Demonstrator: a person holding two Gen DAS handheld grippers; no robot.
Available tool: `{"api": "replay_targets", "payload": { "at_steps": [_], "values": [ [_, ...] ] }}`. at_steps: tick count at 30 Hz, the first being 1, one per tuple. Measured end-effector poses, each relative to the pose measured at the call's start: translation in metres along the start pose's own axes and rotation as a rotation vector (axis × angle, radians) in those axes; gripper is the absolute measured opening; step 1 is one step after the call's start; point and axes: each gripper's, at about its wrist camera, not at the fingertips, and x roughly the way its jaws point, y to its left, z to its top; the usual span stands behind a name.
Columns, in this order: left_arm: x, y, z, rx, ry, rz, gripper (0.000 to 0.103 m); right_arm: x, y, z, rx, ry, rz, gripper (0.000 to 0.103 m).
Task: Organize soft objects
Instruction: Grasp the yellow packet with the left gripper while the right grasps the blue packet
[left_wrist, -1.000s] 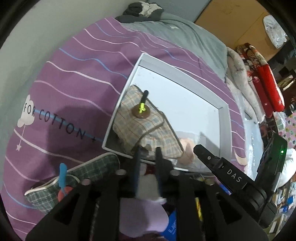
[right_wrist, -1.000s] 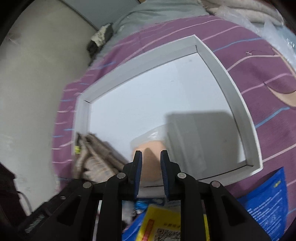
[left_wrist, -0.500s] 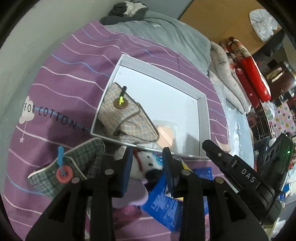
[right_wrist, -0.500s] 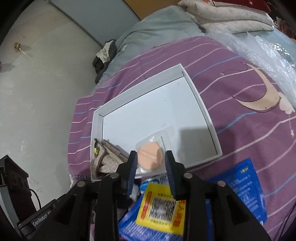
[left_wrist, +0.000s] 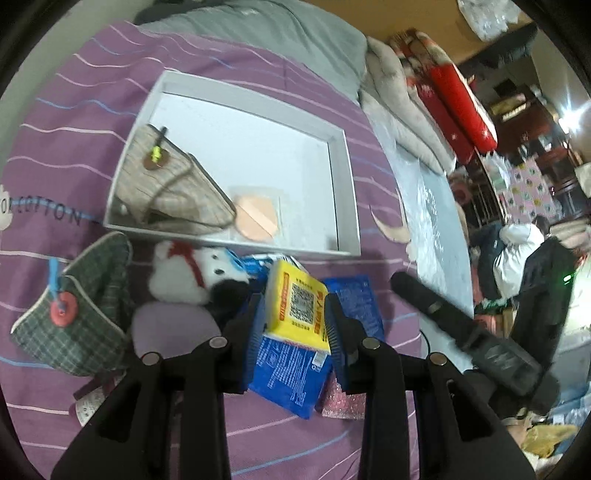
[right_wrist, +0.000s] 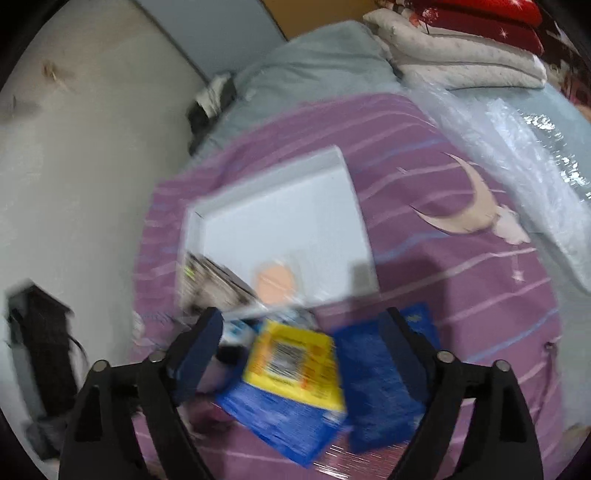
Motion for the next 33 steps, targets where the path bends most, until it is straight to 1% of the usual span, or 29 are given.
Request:
{"api": "replay_targets", "payload": {
  "at_steps": [2, 6, 8, 11, 13, 15, 17, 19, 22, 24, 27, 29, 30, 32, 33],
  "values": [
    [0.005, -0.005, -0.001, 0.014, 0.015, 0.010, 0.035, 0.007, -0.013, -0.011, 0.010, 0.028, -0.022, 0.090],
    [0.016, -0.008, -0.004, 0.028, 0.053, 0.022, 0.035, 0.018, -0.044, -0.032, 0.023, 0.061, 0.010, 0.090],
    [0.022, -0.010, -0.004, 0.036, 0.065, 0.037, 0.035, 0.020, -0.056, -0.036, 0.022, 0.052, 0.000, 0.090],
    [0.031, -0.010, -0.005, 0.041, 0.085, 0.057, 0.039, 0.017, -0.072, -0.035, 0.053, 0.017, 0.048, 0.091],
    [0.038, -0.009, -0.005, 0.046, 0.102, 0.070, 0.039, 0.017, -0.083, -0.035, 0.080, 0.000, 0.102, 0.095],
    [0.045, -0.008, -0.005, 0.046, 0.120, 0.080, 0.039, 0.023, -0.090, -0.036, 0.099, 0.004, 0.125, 0.102],
    [0.051, -0.008, -0.006, 0.054, 0.131, 0.106, 0.039, 0.030, -0.091, -0.036, 0.102, 0.020, 0.117, 0.102],
    [0.057, -0.010, -0.007, 0.071, 0.135, 0.150, 0.039, 0.038, -0.091, -0.037, 0.099, 0.040, 0.121, 0.102],
    [0.066, -0.012, -0.010, 0.095, 0.144, 0.190, 0.039, 0.046, -0.085, -0.040, 0.071, 0.051, 0.110, 0.103],
    [0.070, -0.015, -0.012, 0.110, 0.143, 0.215, 0.039, 0.049, -0.076, -0.041, 0.031, 0.050, 0.094, 0.103],
    [0.074, -0.019, -0.015, 0.140, 0.122, 0.275, 0.039, 0.051, -0.066, -0.045, -0.032, 0.057, 0.075, 0.103],
    [0.075, -0.022, -0.016, 0.162, 0.114, 0.297, 0.039, 0.054, -0.058, -0.048, -0.074, 0.065, 0.052, 0.103],
    [0.074, -0.024, -0.017, 0.170, 0.110, 0.303, 0.038, 0.056, -0.054, -0.050, -0.097, 0.070, 0.035, 0.103],
    [0.074, -0.026, -0.018, 0.184, 0.103, 0.316, 0.031, 0.060, -0.046, -0.052, -0.139, 0.082, -0.003, 0.103],
    [0.074, -0.027, -0.018, 0.188, 0.100, 0.321, 0.029, 0.062, -0.042, -0.054, -0.160, 0.088, -0.025, 0.103]
  ]
}}
